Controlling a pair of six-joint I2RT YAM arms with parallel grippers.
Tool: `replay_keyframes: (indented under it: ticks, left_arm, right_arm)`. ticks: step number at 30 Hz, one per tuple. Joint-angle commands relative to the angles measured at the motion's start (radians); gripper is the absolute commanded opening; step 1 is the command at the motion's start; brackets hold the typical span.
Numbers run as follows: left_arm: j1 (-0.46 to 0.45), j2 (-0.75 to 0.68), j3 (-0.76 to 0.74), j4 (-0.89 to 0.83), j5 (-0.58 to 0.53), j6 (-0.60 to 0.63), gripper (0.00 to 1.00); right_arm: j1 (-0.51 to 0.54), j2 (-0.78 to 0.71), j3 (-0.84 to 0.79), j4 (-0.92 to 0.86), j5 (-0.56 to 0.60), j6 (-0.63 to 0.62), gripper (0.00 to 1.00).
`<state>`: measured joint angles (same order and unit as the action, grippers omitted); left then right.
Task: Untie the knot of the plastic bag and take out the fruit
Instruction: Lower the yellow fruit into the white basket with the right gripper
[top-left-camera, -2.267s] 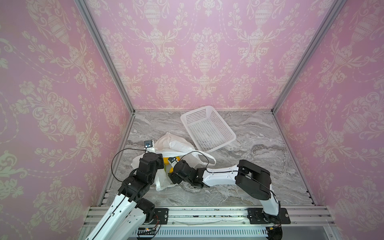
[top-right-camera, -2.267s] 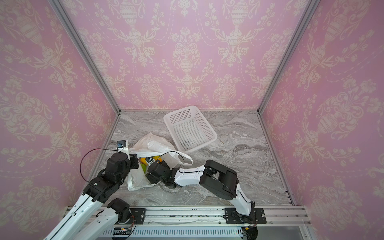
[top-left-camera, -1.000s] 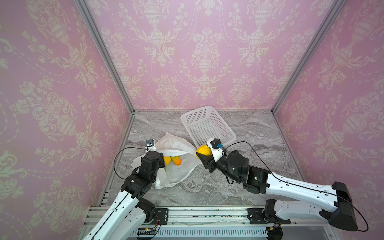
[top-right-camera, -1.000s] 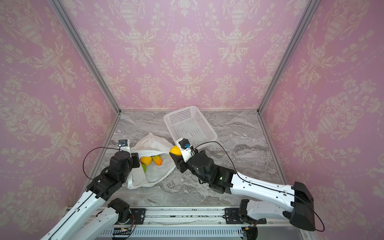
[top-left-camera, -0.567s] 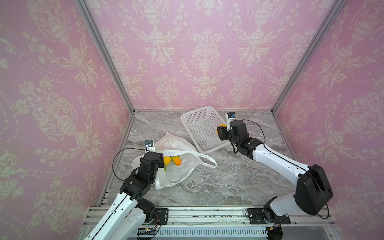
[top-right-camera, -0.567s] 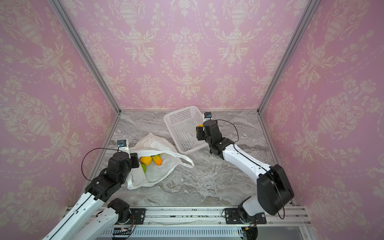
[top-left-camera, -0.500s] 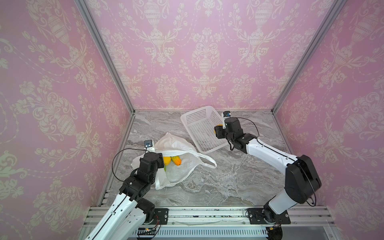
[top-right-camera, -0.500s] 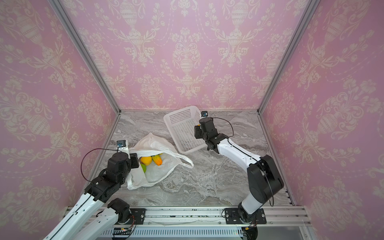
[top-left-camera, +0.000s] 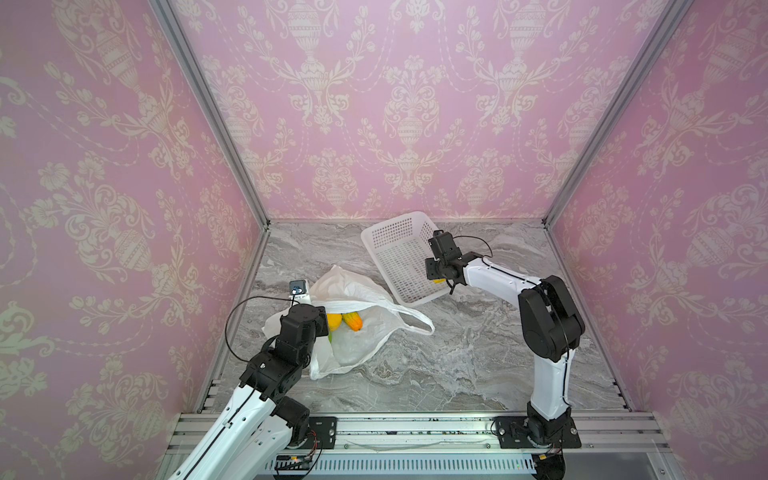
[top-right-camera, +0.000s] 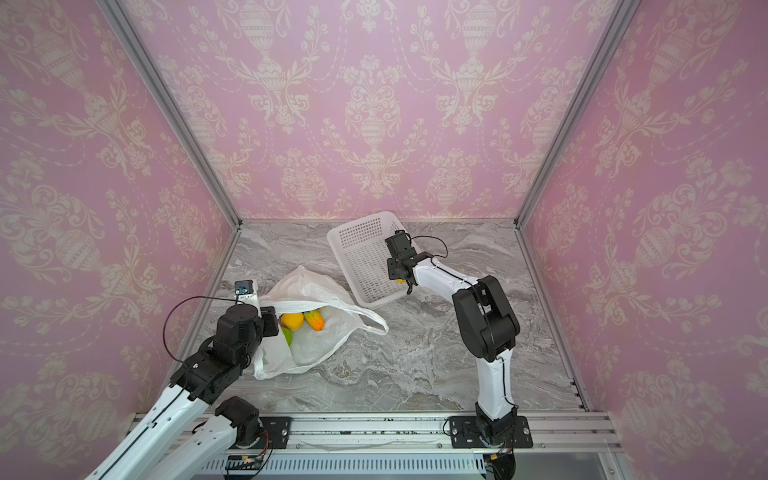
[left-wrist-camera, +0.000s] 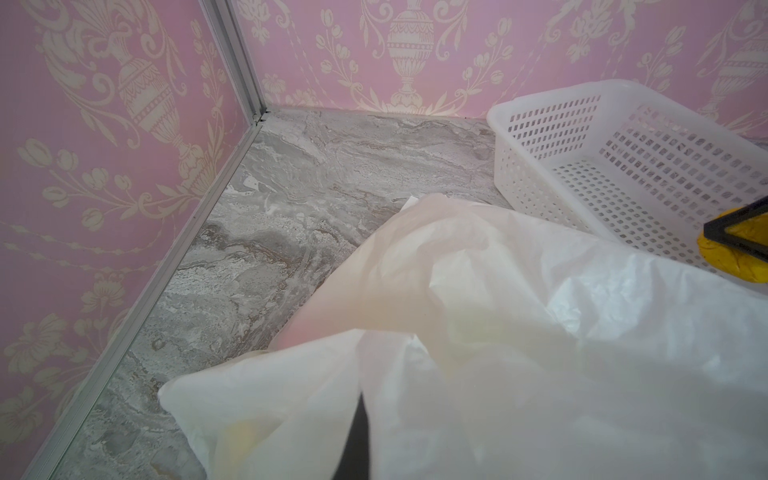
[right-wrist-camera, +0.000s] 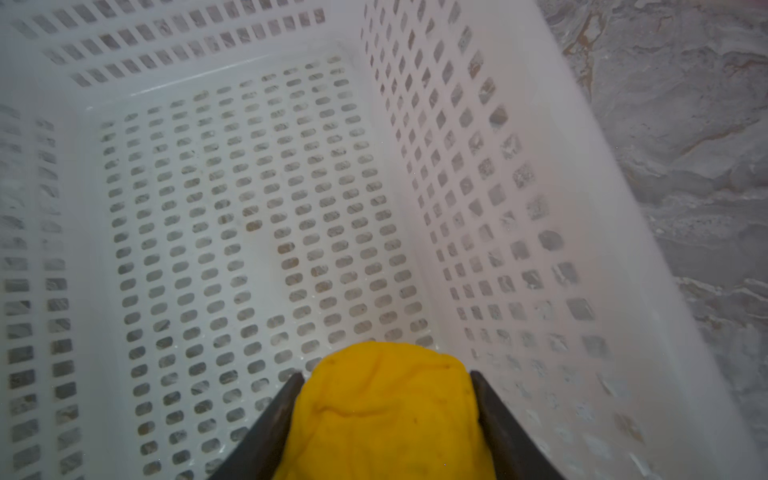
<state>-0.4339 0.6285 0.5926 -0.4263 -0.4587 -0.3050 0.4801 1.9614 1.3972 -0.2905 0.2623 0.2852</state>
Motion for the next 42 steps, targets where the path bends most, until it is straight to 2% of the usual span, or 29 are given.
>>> replay_keyframes:
  ticks: [1, 5, 13, 17, 23, 31, 33, 36, 38, 42]
  left_arm:
    - [0.007, -0.003, 0.017, 0.007, -0.014, 0.024, 0.0]
    - [0.007, 0.017, 0.028, 0.03, -0.003, 0.037, 0.0]
    - [0.008, 0.085, 0.055, 0.067, -0.007, 0.056, 0.0]
    - [0.007, 0.101, 0.059, 0.089, -0.02, 0.068, 0.0]
    - [0.007, 0.12, 0.059, 0.107, -0.016, 0.072, 0.0]
    - [0.007, 0.088, 0.026, 0.099, 0.003, 0.056, 0.0]
    - [0.007, 0.069, 0.02, 0.085, 0.007, 0.049, 0.0]
    - [0.007, 0.027, 0.005, 0.072, 0.014, 0.04, 0.0]
    - [0.007, 0.006, -0.01, 0.075, 0.013, 0.037, 0.0]
    - [0.007, 0.01, -0.019, 0.077, 0.031, 0.035, 0.0]
  right_arm:
    - [0.001, -0.108, -0.12, 0.022, 0.037, 0.016, 0.12]
    - [0.002, -0.212, -0.263, 0.075, 0.01, 0.044, 0.16]
    - [0.019, -0.315, -0.382, 0.077, 0.028, 0.078, 0.16]
    - [0.019, -0.386, -0.447, 0.074, 0.038, 0.085, 0.19]
    - [0.02, -0.415, -0.477, 0.018, 0.044, 0.086, 0.21]
    - [0.019, -0.389, -0.533, 0.117, -0.009, 0.076, 0.34]
    - [0.019, -0.361, -0.534, 0.148, -0.017, 0.074, 0.38]
    - [0.019, -0.363, -0.551, 0.197, -0.025, 0.08, 0.53]
    - [0.02, -0.393, -0.576, 0.231, -0.032, 0.081, 0.66]
    - [0.024, -0.491, -0.619, 0.264, -0.022, 0.078, 0.79]
